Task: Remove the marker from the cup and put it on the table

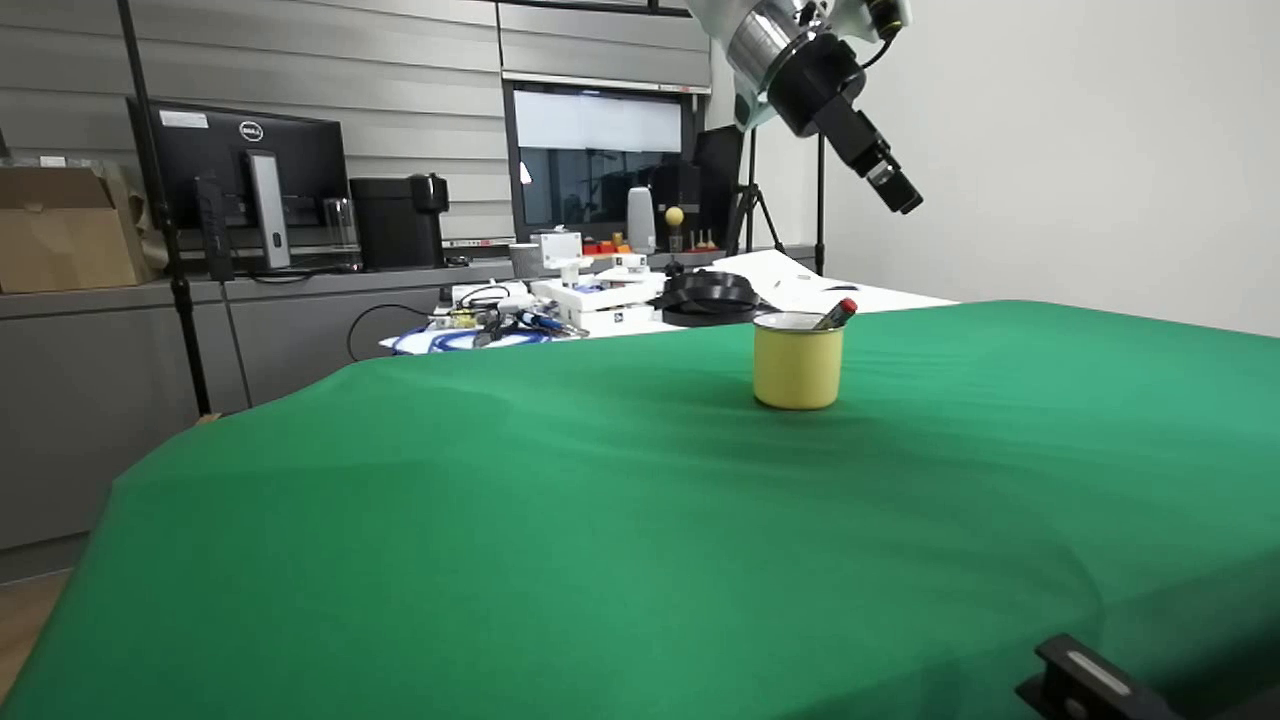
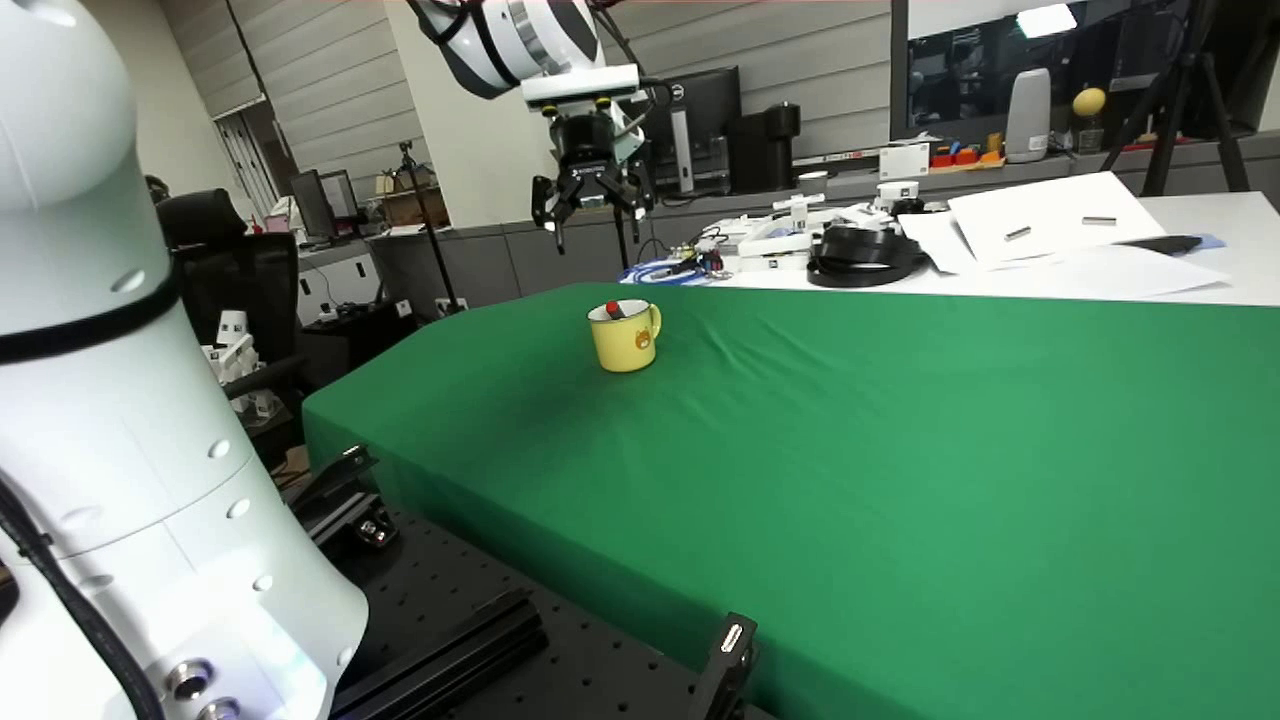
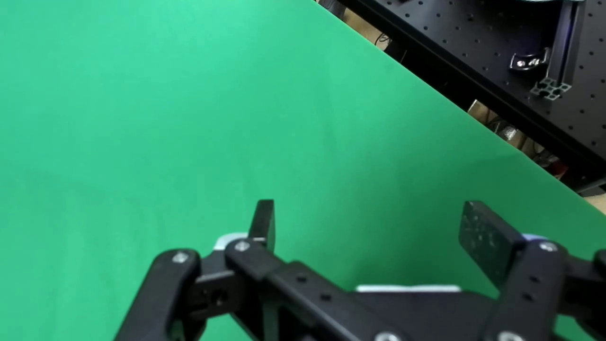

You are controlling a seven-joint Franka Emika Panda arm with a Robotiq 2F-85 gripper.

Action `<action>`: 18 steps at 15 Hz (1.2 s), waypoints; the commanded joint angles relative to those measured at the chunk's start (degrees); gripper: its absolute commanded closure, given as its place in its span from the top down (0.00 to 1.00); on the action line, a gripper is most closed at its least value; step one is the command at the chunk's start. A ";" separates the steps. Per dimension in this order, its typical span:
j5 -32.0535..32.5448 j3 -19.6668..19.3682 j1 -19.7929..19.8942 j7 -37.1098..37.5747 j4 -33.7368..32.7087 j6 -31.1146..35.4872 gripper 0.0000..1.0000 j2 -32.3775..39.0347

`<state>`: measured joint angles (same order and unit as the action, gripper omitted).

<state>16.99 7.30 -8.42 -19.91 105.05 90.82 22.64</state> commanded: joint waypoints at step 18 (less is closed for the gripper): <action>-1.51 -0.89 -1.82 10.10 -19.60 -4.88 0.39 21.09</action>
<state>16.40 7.00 -9.57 -12.02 88.55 87.96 42.17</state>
